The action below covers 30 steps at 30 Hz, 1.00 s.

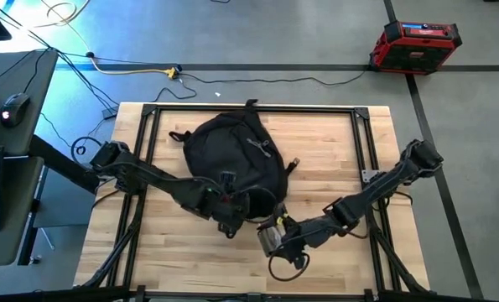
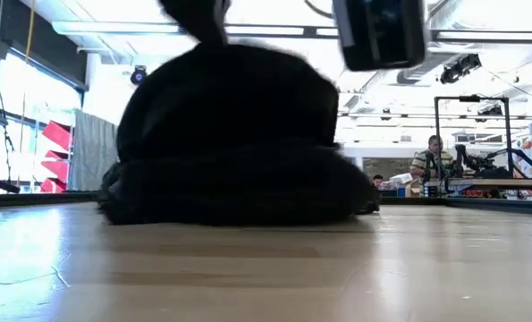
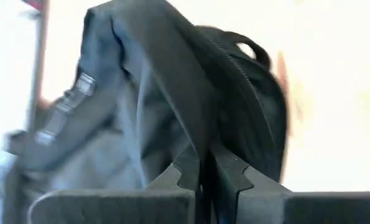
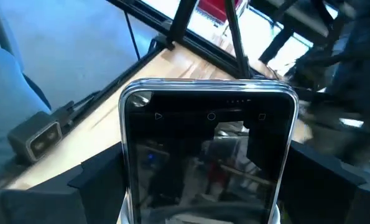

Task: Unpack backpack
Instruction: Put the cellphone into the backpack

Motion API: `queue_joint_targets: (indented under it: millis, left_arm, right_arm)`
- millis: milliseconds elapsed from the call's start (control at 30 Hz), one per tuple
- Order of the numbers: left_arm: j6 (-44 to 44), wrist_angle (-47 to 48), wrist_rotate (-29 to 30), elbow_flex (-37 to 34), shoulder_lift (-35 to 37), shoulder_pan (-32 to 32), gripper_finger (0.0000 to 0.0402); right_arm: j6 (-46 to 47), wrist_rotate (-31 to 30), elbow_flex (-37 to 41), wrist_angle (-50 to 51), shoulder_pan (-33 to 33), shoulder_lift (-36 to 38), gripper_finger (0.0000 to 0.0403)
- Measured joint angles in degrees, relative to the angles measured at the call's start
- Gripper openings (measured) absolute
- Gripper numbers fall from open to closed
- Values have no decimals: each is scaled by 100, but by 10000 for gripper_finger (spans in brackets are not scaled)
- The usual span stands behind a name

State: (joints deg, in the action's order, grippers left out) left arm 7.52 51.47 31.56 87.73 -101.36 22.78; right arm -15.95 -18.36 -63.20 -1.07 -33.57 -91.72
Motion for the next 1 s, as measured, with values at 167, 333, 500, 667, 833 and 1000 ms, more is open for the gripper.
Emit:
queue_joint_targets:
  millis: [167, 333, 500, 667, 833, 1000]
  left_arm:
    - [-266, 134, 585, 576, 7, 110, 1]
    - [-490, 171, 591, 836, 6, 246, 0]
    - [-517, 213, 629, 904, 7, 339, 0]
    - [-477, 305, 776, 904, 7, 386, 0]
    - [-479, 325, 800, 906, 7, 390, 0]
    - [-429, 413, 822, 906, 7, 388, 0]
  right_arm:
    - [-702, -15, 0, -300, 156, -392, 334]
    - [-1123, -57, 0, -315, 595, -632, 334]
    - [-1530, 132, 0, -69, 1157, -660, 334]
    - [-1547, 480, 0, 267, 1698, -733, 334]
    - [-1775, 444, 0, 317, 2006, -980, 334]
    - [-1746, -106, 0, 468, 2250, -1115, 366]
